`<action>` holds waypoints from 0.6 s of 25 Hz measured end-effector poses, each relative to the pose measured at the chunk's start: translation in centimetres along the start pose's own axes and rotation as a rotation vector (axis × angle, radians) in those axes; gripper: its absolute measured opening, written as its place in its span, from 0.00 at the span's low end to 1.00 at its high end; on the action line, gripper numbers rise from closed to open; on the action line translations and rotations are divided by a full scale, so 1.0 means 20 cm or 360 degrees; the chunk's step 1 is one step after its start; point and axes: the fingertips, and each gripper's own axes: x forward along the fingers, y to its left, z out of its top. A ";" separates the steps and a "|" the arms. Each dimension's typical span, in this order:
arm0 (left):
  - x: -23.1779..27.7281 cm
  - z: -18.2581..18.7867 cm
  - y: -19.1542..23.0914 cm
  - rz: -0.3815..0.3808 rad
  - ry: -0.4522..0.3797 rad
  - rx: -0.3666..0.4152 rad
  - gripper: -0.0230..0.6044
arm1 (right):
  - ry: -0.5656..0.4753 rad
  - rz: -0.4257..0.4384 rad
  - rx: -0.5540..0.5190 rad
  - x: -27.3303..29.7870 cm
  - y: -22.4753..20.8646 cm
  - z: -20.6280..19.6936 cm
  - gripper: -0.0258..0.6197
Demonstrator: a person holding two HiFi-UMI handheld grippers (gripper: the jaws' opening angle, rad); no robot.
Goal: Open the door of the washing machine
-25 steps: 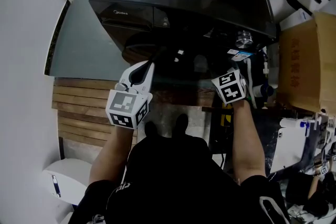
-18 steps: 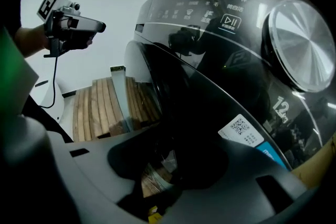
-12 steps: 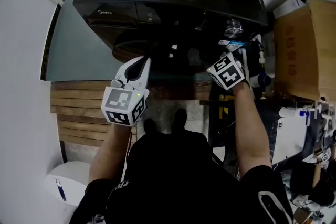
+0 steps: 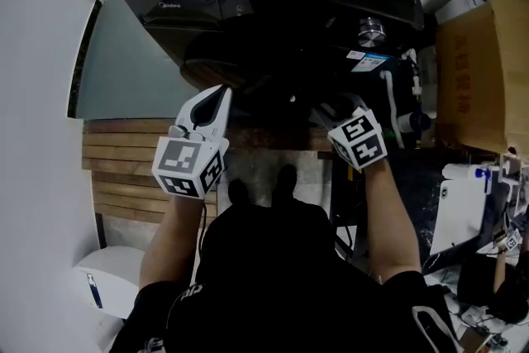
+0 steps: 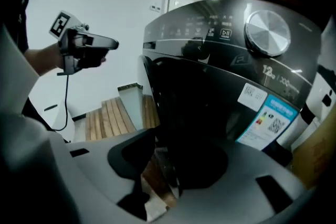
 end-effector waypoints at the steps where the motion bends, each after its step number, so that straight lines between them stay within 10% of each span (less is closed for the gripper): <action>1: -0.02 -0.01 0.01 0.0004 -0.0006 -0.0013 0.05 | -0.0034 0.0011 0.0037 -0.03 0.08 -0.02 0.28; 15: -0.44 -0.27 -0.21 -0.0183 0.0107 -0.0047 0.08 | -0.0011 -0.0201 0.0125 -0.20 0.60 -0.10 0.24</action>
